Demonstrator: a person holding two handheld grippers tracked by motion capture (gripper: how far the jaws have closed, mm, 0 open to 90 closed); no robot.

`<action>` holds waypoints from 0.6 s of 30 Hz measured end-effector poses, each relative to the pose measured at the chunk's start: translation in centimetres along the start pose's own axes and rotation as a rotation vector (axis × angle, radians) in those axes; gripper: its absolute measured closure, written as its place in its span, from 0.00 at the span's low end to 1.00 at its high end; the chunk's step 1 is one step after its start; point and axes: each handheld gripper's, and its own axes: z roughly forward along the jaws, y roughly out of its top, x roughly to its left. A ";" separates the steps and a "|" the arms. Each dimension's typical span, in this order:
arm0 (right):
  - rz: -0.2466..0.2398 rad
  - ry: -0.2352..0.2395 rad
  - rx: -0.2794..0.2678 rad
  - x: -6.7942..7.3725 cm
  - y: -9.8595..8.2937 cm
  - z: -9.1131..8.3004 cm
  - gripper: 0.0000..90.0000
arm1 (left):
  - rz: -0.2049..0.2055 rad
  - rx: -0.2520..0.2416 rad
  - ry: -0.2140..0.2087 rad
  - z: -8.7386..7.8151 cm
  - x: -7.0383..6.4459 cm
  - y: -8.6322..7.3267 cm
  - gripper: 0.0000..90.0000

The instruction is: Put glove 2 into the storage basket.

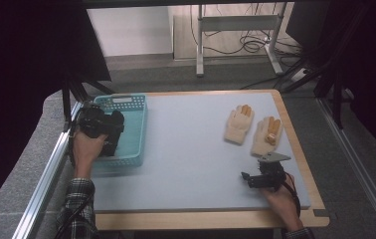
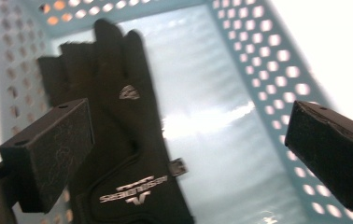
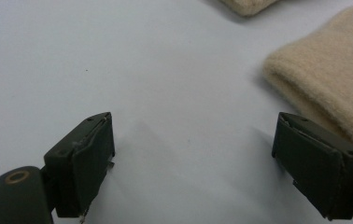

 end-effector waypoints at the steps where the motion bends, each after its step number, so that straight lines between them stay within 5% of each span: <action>1: 0.001 -0.001 0.000 0.0 0.0 0.0 0.14 | 0.039 -0.001 0.003 -0.2 -1.0 0.2 0.03; 12: 0.001 -0.002 0.000 0.0 0.0 0.0 0.14 | 0.143 -0.079 -0.079 -1.0 -5.3 0.8 0.04; 18: 0.000 -0.001 0.000 0.0 0.0 0.0 0.14 | 0.206 -0.118 -0.153 -0.8 -8.8 0.4 0.03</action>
